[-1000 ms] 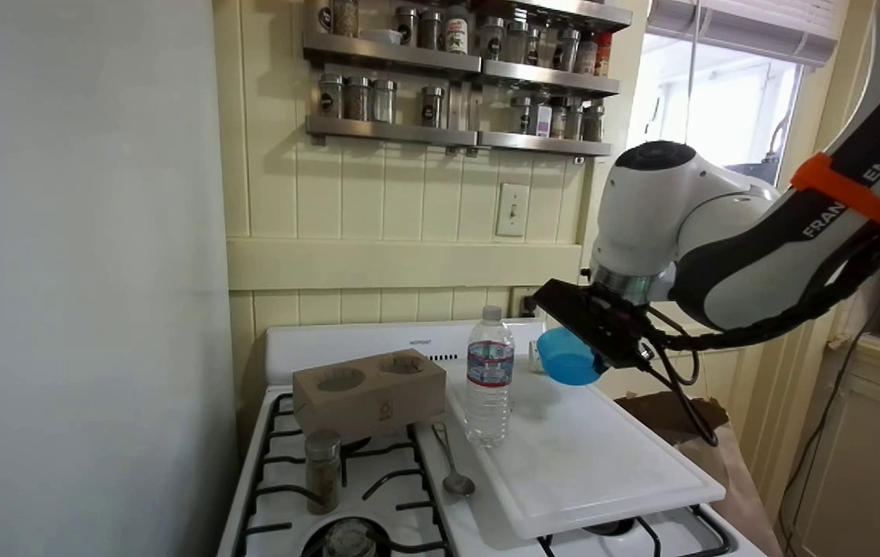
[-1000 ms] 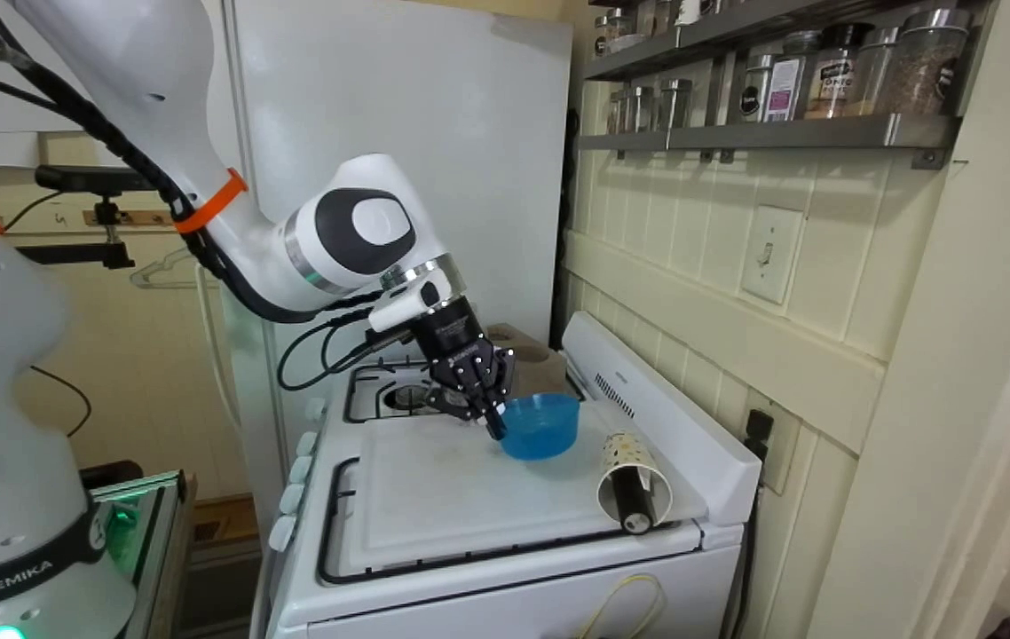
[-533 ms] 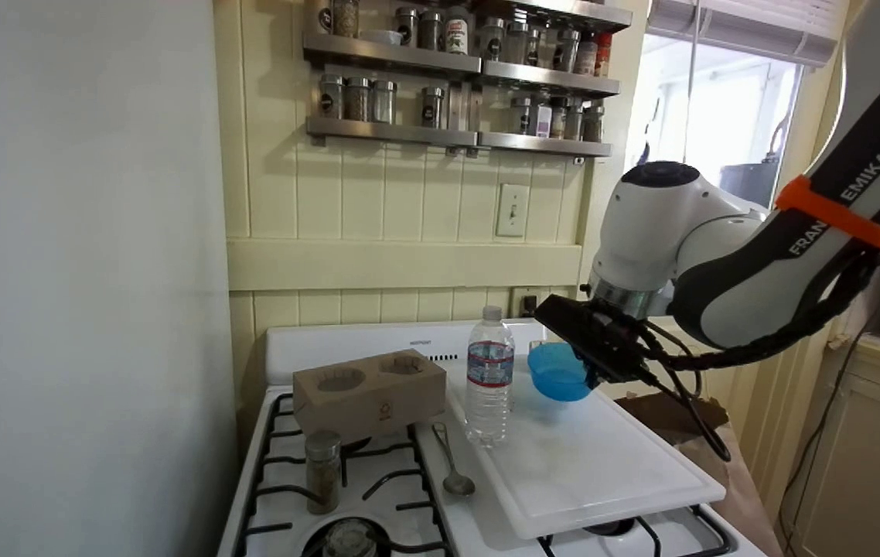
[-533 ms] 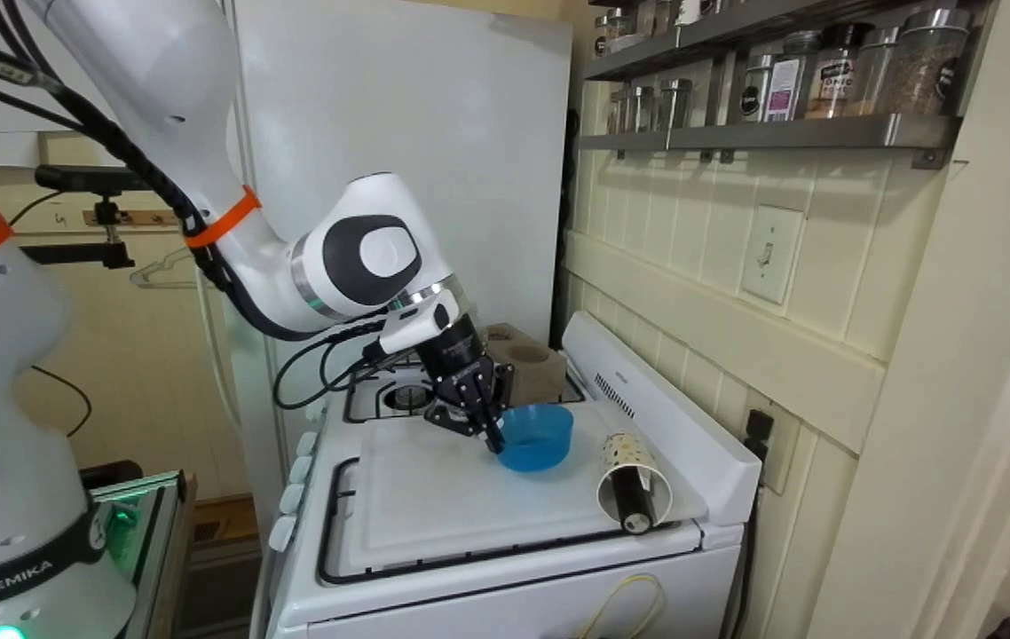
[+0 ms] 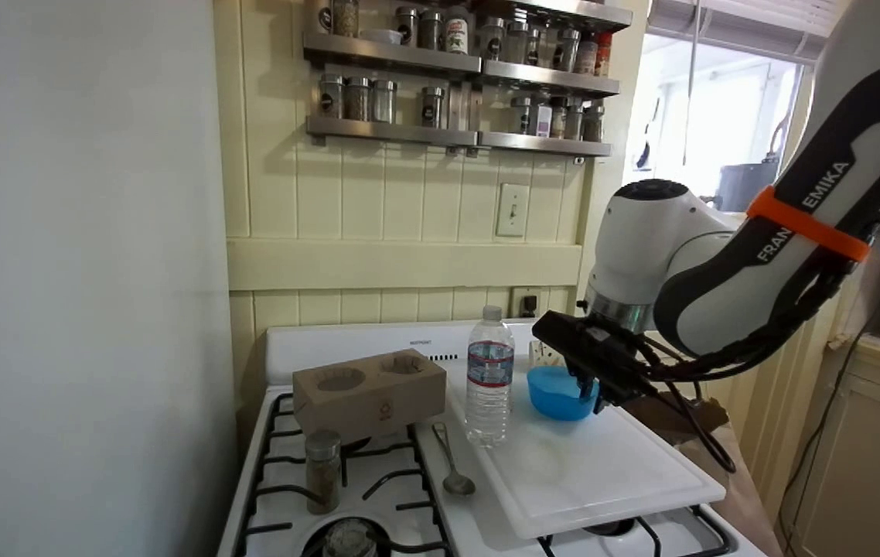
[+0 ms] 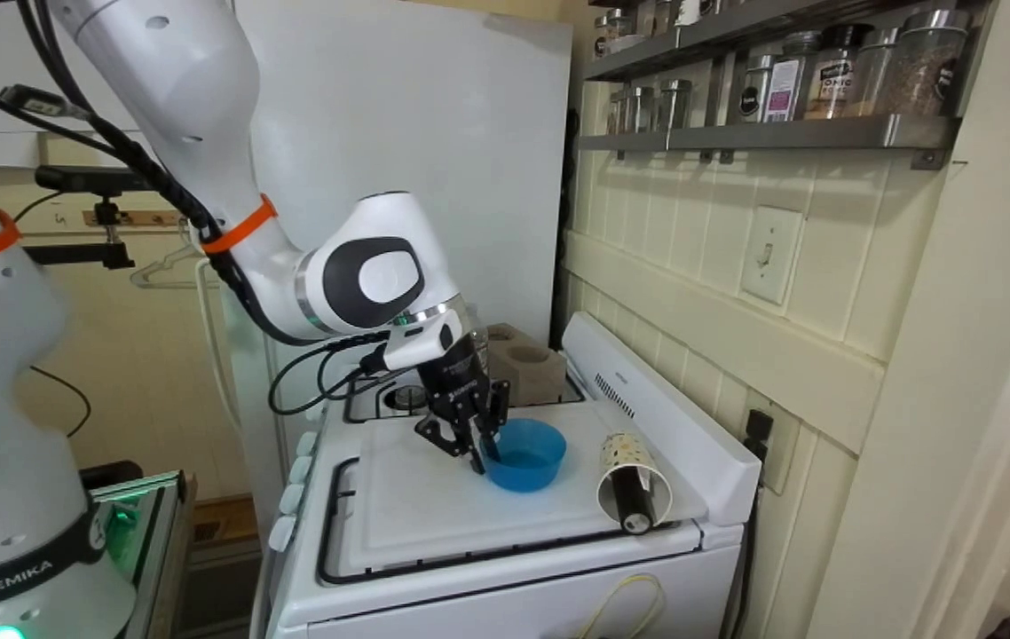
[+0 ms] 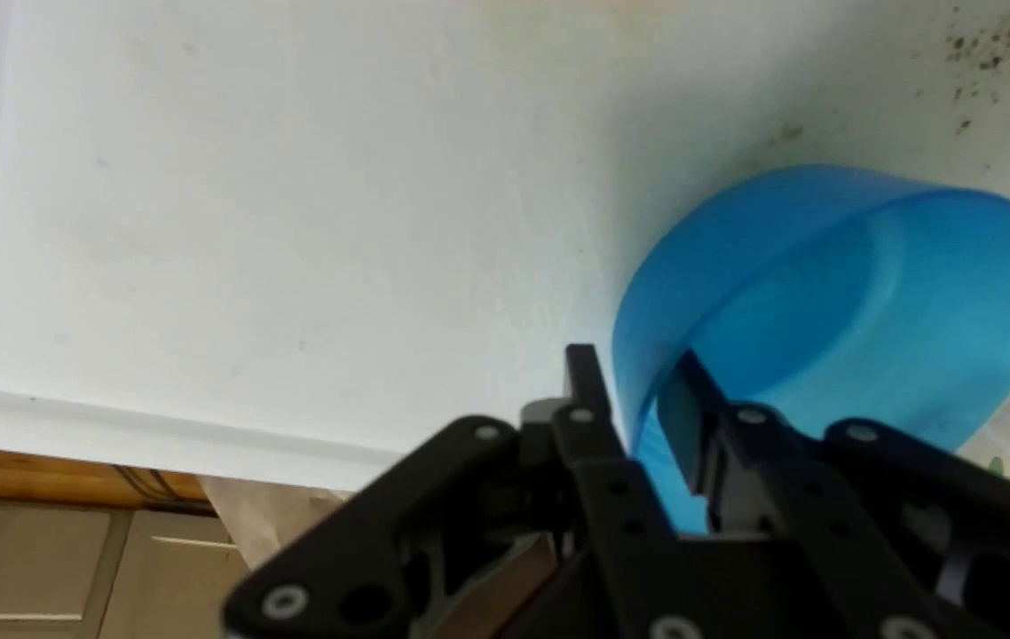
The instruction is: Move the blue bowl to the right
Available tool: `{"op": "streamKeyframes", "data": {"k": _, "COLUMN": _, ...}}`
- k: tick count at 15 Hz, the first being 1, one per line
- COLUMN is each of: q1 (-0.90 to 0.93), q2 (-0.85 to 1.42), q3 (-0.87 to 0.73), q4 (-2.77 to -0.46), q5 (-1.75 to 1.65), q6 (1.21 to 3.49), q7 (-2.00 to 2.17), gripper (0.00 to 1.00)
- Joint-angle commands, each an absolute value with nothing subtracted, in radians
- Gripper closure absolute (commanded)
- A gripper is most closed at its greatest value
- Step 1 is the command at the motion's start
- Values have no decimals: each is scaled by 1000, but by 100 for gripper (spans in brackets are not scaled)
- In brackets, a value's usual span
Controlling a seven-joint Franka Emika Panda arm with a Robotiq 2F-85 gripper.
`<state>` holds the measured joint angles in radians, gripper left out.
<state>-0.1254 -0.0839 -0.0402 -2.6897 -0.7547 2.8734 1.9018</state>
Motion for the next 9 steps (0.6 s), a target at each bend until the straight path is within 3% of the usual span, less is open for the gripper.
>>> {"op": "streamKeyframes", "data": {"k": 1, "q1": -109, "q2": -145, "q3": -39, "q4": -2734, "q5": -677, "q6": 2854, "q7": 1883, "gripper": 44}}
{"op": "streamKeyframes", "data": {"k": 6, "q1": -148, "q2": -370, "q3": 8, "q4": -2827, "q5": -814, "q6": 2874, "q7": 2112, "gripper": 6}}
{"op": "streamKeyframes", "data": {"k": 7, "q1": -125, "q2": -335, "q3": 1, "q4": -2752, "q5": -851, "q6": 2863, "q7": 2177, "gripper": 1}}
{"op": "streamKeyframes", "data": {"k": 9, "q1": -133, "q2": -408, "q3": 16, "q4": -2752, "q5": -951, "q6": 2873, "q7": 2273, "gripper": 0}}
